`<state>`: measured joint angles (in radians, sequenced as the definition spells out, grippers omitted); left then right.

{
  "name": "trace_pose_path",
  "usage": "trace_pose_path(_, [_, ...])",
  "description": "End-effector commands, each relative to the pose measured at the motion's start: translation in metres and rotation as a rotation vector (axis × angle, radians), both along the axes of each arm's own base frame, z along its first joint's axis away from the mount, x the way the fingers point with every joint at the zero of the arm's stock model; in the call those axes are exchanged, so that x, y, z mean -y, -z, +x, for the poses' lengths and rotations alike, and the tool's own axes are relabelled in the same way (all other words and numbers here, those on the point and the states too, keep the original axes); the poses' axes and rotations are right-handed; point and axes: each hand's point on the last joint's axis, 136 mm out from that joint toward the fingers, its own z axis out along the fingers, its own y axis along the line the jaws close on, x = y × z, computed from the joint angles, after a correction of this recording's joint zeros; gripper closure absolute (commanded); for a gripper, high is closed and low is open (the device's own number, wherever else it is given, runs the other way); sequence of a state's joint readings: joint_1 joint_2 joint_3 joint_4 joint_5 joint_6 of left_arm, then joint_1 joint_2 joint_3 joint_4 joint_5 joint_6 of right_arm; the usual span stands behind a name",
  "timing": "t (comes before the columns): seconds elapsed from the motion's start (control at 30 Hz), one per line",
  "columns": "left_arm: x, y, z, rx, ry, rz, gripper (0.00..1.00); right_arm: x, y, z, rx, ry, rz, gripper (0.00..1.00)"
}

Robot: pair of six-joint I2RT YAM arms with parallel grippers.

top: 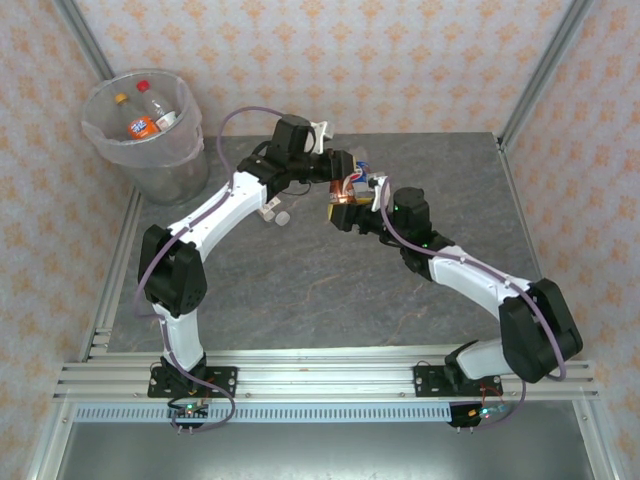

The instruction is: Put the plastic bottles in the bin

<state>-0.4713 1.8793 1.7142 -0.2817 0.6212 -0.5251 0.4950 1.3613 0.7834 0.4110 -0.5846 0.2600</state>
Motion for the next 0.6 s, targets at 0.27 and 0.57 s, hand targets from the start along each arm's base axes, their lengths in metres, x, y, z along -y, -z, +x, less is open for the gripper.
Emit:
trace_pose_path(0.27, [-0.022,-0.013,0.006,0.041,-0.057,0.041,1.0,0.041,-0.017,0.006,0.138,0.219,-0.08,0.01])
trace_pose_path(0.57, [-0.066,-0.015,0.006,0.074,-0.171,0.123,1.0,0.101,0.0,0.026,0.103,0.578,-0.099,0.01])
